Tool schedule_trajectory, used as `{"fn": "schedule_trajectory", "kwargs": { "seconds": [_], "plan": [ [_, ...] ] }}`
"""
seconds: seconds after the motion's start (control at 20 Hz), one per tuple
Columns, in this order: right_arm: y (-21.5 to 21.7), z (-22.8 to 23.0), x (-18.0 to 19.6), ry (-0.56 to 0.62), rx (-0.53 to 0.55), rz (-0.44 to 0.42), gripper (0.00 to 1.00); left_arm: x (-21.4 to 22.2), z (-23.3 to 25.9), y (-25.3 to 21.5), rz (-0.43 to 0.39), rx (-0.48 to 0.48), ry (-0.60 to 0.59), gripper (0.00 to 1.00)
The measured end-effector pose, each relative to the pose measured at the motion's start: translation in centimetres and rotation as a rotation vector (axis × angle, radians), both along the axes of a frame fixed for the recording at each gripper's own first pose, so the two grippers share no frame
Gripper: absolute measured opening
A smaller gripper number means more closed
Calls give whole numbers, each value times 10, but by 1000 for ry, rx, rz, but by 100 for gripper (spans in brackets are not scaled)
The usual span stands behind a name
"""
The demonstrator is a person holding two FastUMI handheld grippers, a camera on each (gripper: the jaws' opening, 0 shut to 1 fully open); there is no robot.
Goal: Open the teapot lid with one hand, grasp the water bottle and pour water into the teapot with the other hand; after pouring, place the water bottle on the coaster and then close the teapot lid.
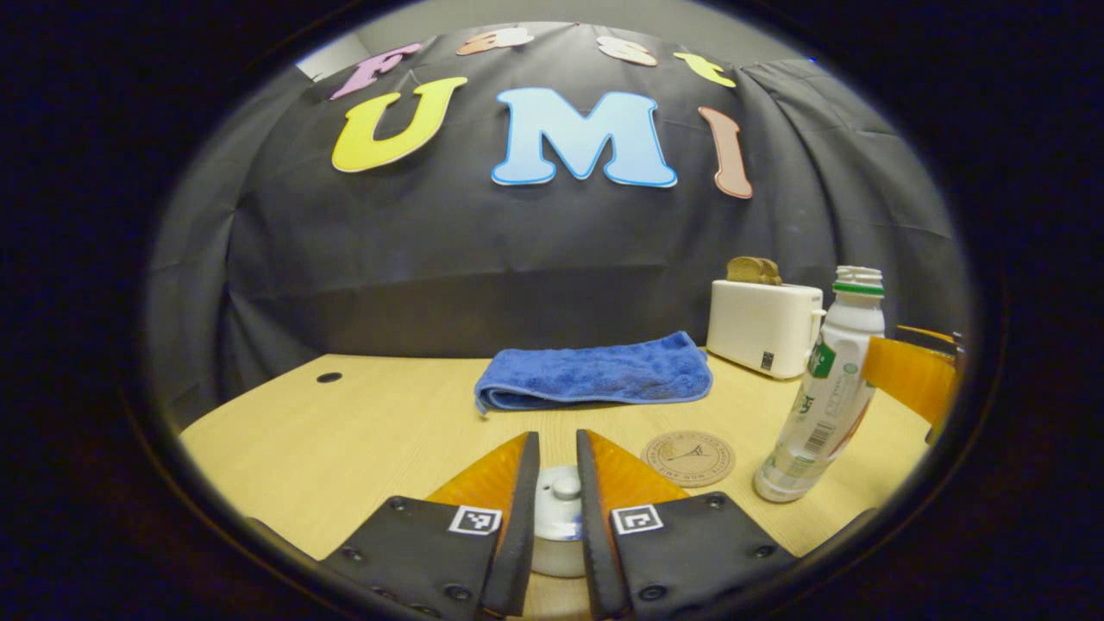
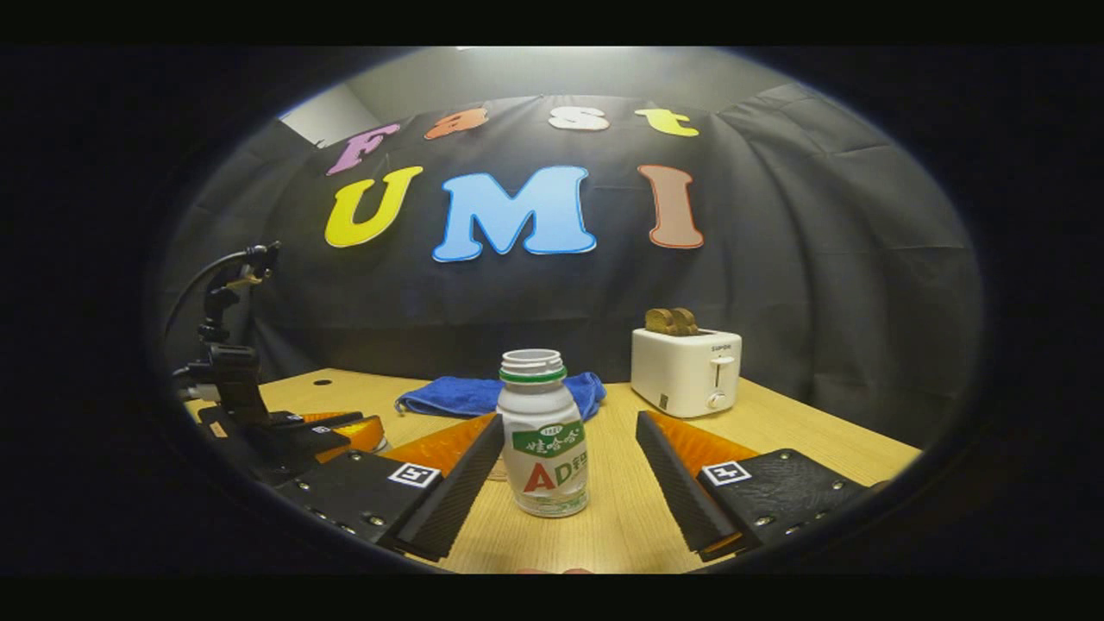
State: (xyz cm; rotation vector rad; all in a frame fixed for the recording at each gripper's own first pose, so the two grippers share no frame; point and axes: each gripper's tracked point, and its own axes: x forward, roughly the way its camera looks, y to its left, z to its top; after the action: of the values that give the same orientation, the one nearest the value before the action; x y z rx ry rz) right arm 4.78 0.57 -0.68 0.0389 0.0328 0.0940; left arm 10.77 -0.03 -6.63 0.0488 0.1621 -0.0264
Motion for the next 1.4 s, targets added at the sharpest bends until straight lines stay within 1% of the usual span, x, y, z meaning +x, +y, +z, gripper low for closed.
{"fn": "schedule_trajectory", "kwargs": {
  "seconds": [0.05,0.25,0.4,0.45,0.5,0.55,0.6,0.65,0.7,0.8,0.85,0.9,0.95,1.0,1.05,1.15,1.2,1.25,1.3,1.35,1.4],
  "plan": [
    [0,-1,0,3,-3,2,95,-1,0,-1,-4,0,3,22],
    [2,-4,0,12,-4,7,95,-2,3,2,-17,-29,-3,20],
    [4,-7,0,16,-11,9,95,-6,17,5,-22,-54,-39,20],
    [5,-7,0,17,-14,12,95,-7,23,7,-17,-54,-56,17],
    [6,-8,0,19,-16,15,95,-8,28,11,-12,-57,-74,20],
    [7,-10,0,21,-18,19,95,-10,35,16,-5,-64,-91,20],
    [9,-11,0,24,-21,23,95,-11,38,22,6,-69,-103,16],
    [10,-11,1,25,-24,26,95,-11,41,30,23,-68,-110,16],
    [11,-13,1,26,-29,29,95,-12,41,37,41,-63,-113,19],
    [13,-17,2,36,-35,35,95,-13,41,52,76,-63,-114,19],
    [15,-20,3,44,-34,38,95,-13,39,58,91,-71,-111,19],
    [15,-23,4,52,-34,40,95,-14,37,64,105,-81,-103,16],
    [15,-25,5,62,-34,39,95,-14,34,70,120,-89,-97,19],
    [15,-28,6,69,-35,37,95,-13,31,76,134,-95,-91,16],
    [15,-31,8,76,-37,36,95,-13,30,82,145,-100,-86,19],
    [17,-39,10,100,-40,41,95,-13,26,91,166,-108,-77,19],
    [19,-45,11,116,-41,46,95,-12,22,93,173,-110,-67,16],
    [21,-49,12,134,-43,51,95,-11,19,94,178,-114,-57,19],
    [22,-54,13,151,-45,56,95,-10,15,95,177,-120,-48,19],
    [23,-58,13,165,-47,57,95,-9,14,94,175,-126,-41,16],
    [24,-61,14,175,-52,57,95,-9,11,94,175,-125,-35,19]
  ]
}}
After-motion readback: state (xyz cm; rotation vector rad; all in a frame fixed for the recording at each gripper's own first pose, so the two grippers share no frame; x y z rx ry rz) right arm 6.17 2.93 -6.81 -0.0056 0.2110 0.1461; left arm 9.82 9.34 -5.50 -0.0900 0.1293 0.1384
